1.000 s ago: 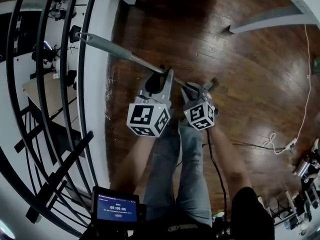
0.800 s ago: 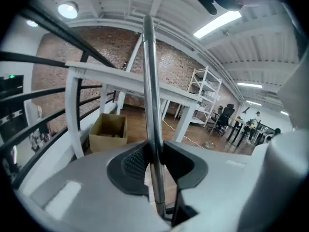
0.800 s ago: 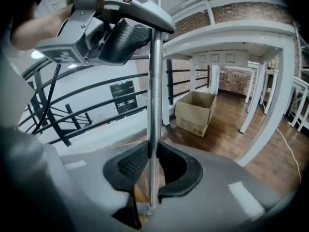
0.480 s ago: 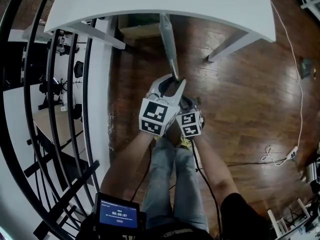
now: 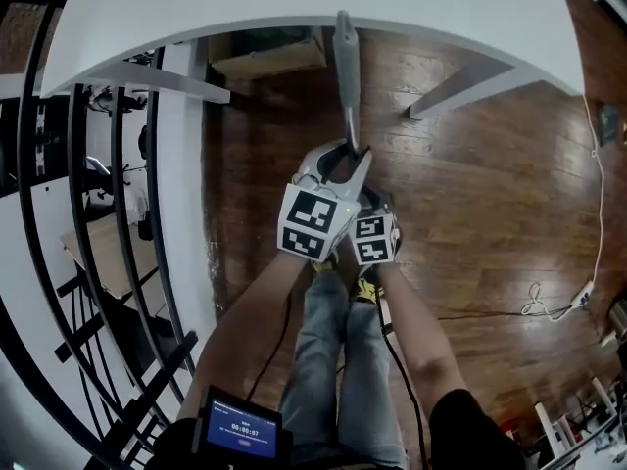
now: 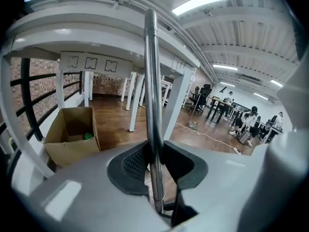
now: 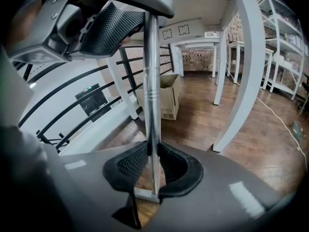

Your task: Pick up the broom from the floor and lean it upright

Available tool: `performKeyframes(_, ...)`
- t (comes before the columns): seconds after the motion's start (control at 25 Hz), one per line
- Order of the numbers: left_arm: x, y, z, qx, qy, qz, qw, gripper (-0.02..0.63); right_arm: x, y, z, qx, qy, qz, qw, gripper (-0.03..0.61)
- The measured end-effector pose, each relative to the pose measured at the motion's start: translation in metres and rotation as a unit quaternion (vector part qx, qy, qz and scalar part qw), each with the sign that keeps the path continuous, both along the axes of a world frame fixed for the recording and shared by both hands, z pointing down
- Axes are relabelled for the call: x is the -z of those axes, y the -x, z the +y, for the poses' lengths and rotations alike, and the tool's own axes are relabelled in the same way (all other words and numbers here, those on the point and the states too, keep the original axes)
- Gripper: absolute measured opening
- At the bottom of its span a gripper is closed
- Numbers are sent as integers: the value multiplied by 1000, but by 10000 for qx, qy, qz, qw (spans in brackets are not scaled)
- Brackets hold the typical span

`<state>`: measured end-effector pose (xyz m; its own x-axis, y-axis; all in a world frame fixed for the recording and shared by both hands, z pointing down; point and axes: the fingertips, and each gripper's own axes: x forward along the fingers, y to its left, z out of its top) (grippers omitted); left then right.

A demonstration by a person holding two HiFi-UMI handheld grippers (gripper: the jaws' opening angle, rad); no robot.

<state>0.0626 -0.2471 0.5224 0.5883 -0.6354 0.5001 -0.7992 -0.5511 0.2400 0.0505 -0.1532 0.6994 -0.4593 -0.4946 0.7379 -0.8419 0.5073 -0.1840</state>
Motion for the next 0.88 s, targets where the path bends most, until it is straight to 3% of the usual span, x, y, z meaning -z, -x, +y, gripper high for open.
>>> performKeyframes(0.44, -20, -16, -7, -227, 4, 39, 9997, 103, -21, -12, -13, -342, 218, 94, 9991, 81)
performKeyframes(0.88, -22, -21, -19, -250, -42, -31, 9997, 127, -30, -26, -22, -338, 212, 329, 9987, 84)
